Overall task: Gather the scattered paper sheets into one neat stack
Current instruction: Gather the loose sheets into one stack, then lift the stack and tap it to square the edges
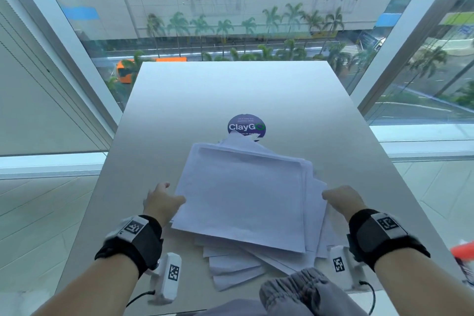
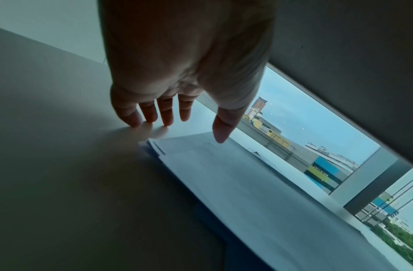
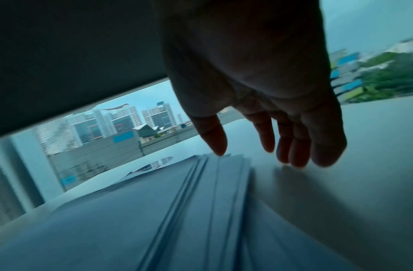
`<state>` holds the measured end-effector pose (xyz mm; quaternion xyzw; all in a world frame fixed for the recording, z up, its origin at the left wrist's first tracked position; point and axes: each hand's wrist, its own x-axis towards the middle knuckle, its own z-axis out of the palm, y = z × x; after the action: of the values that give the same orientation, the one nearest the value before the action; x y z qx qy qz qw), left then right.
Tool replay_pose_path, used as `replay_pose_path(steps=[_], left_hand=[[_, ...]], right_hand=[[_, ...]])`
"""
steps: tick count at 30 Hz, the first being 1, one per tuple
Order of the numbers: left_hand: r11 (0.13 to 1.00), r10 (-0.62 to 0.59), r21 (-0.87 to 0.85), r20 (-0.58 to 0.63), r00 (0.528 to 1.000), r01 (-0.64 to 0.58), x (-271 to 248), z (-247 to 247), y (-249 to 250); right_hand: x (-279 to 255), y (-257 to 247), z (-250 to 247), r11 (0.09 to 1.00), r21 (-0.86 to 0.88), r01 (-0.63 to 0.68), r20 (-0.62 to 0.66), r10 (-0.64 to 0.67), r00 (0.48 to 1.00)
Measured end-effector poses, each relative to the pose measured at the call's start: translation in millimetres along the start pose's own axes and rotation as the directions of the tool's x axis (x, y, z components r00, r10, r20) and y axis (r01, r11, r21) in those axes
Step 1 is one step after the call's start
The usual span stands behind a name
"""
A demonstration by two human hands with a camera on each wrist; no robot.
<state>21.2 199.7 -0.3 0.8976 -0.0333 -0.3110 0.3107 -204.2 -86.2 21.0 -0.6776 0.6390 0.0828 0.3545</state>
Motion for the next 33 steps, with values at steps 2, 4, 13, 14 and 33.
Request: replay_pose_path(steps=[2, 4, 13, 14, 33], left_hand=[[0.999, 0.031, 0.023, 0.023, 0.999, -0.031, 0, 2, 6], [0.998, 0.054, 0.005, 0.065, 0.996, -0.055, -1, 5, 12], [0.990, -0.088, -0.095, 0.134, 0.987, 0.101, -2, 21, 15], [0.995, -0.092, -0.022, 0.086, 0.992, 0.094, -3, 21, 15], [0.971, -0.121, -0.170, 0.252, 0.960, 0.167, -17, 37, 27]], right_hand=[[0, 12, -2, 0.989, 0.116, -0.087, 0.071, 0.079, 0.994], [-7, 16, 1, 0.975, 0.184, -0.127, 0.130, 0.104, 0.986], [-12, 18, -2, 0.916, 0.376, -0.137, 0.286, 0.025, 0.958], [-10, 19, -2, 0.913, 0.378, -0.154, 0.253, 0.058, 0.966], [-13, 2, 3, 0.916, 0.383, -0.118, 0.352, -0.027, 0.935]])
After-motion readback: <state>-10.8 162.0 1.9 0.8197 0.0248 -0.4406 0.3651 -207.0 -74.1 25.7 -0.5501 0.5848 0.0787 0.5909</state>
